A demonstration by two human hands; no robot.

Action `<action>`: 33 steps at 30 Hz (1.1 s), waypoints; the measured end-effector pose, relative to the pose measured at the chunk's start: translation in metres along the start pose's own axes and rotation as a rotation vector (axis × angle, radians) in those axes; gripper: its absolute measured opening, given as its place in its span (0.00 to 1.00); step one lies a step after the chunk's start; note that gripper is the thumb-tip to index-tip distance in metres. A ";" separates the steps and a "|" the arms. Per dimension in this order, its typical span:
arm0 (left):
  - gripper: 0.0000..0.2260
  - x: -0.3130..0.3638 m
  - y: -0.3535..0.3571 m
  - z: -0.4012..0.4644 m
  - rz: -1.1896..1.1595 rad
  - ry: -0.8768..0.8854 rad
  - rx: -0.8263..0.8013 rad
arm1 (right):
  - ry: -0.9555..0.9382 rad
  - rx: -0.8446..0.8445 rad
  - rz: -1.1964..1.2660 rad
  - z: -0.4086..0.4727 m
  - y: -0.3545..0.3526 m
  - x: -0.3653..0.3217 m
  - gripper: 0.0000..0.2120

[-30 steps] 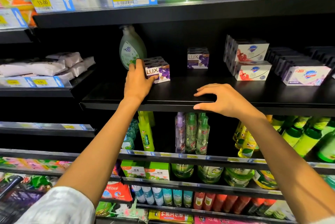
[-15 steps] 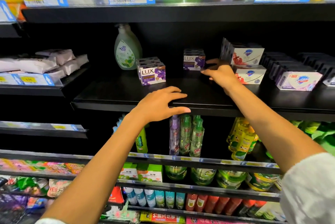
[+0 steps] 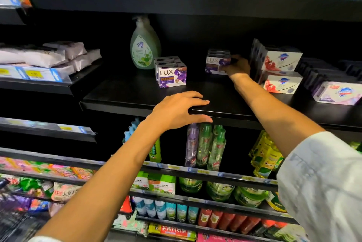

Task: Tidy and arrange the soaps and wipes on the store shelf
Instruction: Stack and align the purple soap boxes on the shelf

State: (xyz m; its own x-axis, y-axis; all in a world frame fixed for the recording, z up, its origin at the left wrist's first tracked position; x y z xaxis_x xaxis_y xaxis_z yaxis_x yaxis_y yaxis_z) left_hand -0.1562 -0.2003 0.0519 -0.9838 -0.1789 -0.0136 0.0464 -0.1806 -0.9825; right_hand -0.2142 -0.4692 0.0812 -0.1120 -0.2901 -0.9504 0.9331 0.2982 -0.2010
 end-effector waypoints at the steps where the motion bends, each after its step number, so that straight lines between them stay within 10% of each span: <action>1: 0.35 0.000 0.000 0.000 -0.005 0.001 0.002 | 0.014 0.010 -0.002 0.001 -0.001 0.000 0.32; 19: 0.33 0.001 -0.004 -0.002 -0.126 0.027 0.050 | 0.083 -0.116 0.477 -0.073 -0.044 -0.008 0.11; 29: 0.21 -0.020 -0.016 0.017 -0.777 -0.308 0.314 | 0.164 -0.214 0.688 -0.129 -0.070 -0.012 0.04; 33: 0.20 0.001 -0.014 0.035 -1.226 -0.296 0.181 | 0.115 -0.229 0.645 -0.133 -0.067 -0.006 0.10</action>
State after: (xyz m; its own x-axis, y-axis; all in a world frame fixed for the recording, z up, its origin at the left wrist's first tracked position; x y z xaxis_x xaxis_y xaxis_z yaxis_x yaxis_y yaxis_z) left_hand -0.1520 -0.2321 0.0723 -0.3238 -0.0060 0.9461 -0.8158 -0.5047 -0.2824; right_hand -0.3213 -0.3668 0.0688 0.3933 0.1044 -0.9134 0.7311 0.5669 0.3796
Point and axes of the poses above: each hand's wrist, its own z-axis towards the middle knuckle, its own y-axis out of the palm, x = y × z, the point moved 5 cm from there along z, towards the middle knuckle, and after that the axes turned 15 degrees about z, right-handed, at the moved point
